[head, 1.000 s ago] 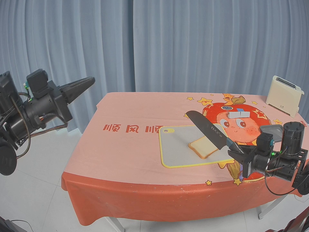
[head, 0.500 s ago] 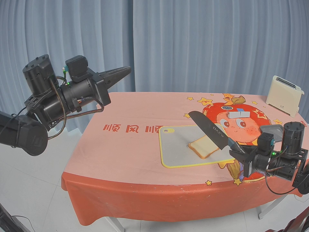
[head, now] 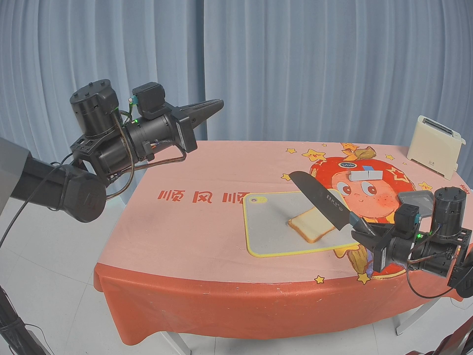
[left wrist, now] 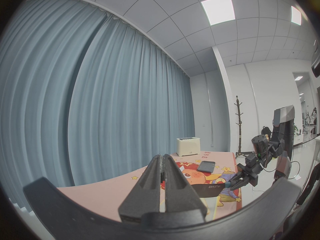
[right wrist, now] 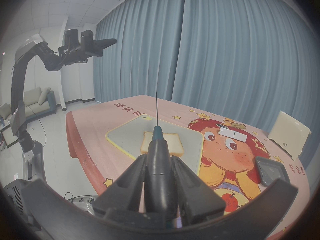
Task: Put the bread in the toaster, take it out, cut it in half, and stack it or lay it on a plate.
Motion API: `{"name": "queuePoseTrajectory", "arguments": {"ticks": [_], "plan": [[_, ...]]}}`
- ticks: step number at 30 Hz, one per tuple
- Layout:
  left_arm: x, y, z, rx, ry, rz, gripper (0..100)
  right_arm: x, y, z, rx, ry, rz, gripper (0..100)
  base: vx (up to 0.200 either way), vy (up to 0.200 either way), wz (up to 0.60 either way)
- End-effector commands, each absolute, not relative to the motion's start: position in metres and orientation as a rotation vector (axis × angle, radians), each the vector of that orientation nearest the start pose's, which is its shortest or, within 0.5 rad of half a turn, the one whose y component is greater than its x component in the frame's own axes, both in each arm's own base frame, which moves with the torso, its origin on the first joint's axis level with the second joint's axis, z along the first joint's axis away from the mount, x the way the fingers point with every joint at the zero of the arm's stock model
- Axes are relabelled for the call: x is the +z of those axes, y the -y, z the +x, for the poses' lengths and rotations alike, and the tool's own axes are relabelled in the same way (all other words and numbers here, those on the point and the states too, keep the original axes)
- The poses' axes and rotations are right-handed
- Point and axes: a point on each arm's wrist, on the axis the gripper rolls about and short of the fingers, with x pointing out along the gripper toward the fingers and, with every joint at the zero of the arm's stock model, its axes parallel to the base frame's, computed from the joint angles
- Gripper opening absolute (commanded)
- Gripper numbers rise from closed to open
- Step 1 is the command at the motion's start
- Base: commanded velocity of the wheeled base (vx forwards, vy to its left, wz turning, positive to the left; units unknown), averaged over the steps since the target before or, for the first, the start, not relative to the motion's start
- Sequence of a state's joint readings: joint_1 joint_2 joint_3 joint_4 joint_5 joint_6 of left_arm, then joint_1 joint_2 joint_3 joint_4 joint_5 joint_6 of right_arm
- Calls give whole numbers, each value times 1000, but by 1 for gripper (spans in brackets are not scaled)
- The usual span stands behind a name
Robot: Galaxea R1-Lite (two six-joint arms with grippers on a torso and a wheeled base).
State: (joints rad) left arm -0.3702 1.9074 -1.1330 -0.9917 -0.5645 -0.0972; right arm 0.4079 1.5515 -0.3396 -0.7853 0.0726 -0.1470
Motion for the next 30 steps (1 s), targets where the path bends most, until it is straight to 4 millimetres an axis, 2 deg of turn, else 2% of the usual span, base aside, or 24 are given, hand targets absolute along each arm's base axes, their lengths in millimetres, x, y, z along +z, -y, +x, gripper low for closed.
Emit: {"name": "queuePoseTrajectory", "arguments": {"ticks": [1,6,15,23,26,30], "plan": [[224,152,365,-934,168,-69,0,121,-88,201,499,-390,-213,0,0,0,0],[227,155,369,-938,177,-70,0,121,-87,201,497,-387,-211,0,0,0,0],[212,162,384,-940,159,-69,0,121,-87,203,491,-390,-212,0,0,0,0],[198,189,380,-1016,129,-74,0,116,-90,212,483,-417,-215,0,0,0,0],[187,207,377,-1054,100,-80,0,112,-91,213,485,-432,-218,0,0,0,0],[174,216,380,-1068,71,-82,0,105,-92,215,488,-461,-225,0,0,0,0]]}}
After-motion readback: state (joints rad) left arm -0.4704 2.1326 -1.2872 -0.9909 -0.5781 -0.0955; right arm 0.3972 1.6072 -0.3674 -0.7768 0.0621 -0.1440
